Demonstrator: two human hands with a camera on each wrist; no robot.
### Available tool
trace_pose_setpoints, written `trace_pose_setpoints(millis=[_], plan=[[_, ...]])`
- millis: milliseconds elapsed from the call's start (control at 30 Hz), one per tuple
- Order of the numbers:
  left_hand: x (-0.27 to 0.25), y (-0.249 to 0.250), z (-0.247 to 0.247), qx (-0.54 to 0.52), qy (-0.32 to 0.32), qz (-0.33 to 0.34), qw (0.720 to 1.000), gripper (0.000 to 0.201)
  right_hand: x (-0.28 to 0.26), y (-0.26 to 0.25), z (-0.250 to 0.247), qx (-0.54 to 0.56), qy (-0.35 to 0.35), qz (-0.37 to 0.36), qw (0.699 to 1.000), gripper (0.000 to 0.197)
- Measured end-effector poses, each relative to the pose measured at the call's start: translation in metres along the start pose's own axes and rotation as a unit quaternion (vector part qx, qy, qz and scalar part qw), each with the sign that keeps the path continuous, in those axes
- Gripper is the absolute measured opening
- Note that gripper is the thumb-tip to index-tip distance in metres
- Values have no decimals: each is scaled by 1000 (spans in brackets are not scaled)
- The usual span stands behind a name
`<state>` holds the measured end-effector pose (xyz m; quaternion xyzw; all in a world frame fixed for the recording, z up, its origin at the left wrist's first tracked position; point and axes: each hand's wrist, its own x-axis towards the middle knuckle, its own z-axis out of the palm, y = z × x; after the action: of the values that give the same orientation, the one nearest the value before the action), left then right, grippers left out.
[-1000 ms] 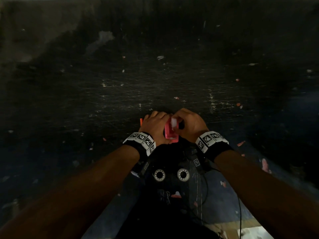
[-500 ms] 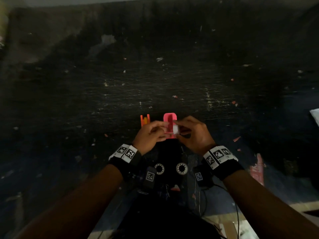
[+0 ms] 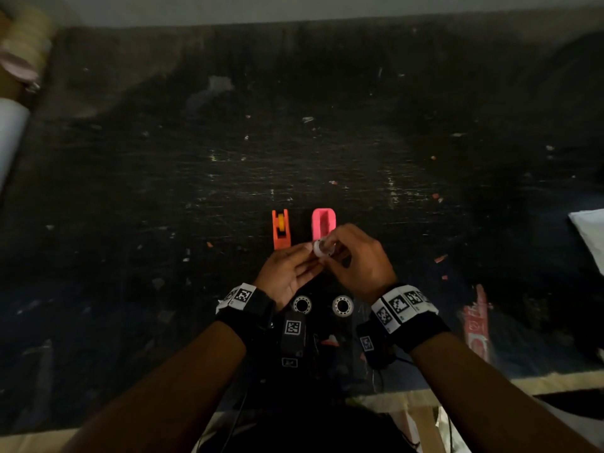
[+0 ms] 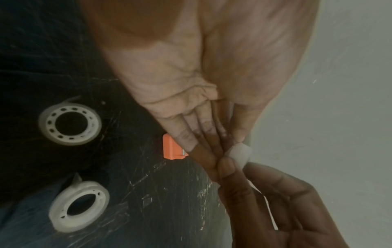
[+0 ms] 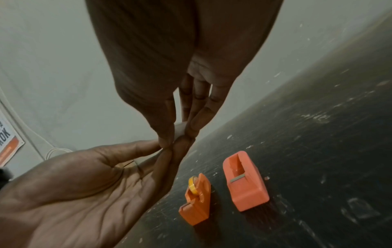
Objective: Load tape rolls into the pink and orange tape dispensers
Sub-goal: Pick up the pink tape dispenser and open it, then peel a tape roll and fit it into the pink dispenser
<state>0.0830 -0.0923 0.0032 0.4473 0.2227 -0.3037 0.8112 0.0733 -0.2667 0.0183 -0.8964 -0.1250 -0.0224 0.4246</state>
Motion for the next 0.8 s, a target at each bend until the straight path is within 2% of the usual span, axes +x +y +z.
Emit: trace_pose_setpoints(millis=[133, 267, 400, 500, 567, 667, 800], plan=[[-12, -1, -2, -4, -4, 20, 1000, 27, -8, -4, 3, 20, 22, -9, 1000, 23], [-19, 1, -5, 55, -3, 47, 997, 27, -18, -9, 5, 68, 45, 11, 997, 21], [-23, -1, -5, 136, 18, 93, 986, 22, -25, -2, 5, 118, 67, 106, 985, 32], [-24, -4, -10, 202, 35, 119, 972, 22, -32, 26, 1, 17, 65, 179, 982, 41], [-24, -8, -11, 229, 47, 126, 964, 22, -41, 48, -1, -76, 25, 223, 971, 39], [-24, -17, -12, 252, 61, 137, 956, 21, -53, 68, 1, -139, -44, 284, 947, 36], [-25, -29, -16, 274, 70, 126, 951, 20, -61, 75, 6, -197, -90, 295, 931, 38]])
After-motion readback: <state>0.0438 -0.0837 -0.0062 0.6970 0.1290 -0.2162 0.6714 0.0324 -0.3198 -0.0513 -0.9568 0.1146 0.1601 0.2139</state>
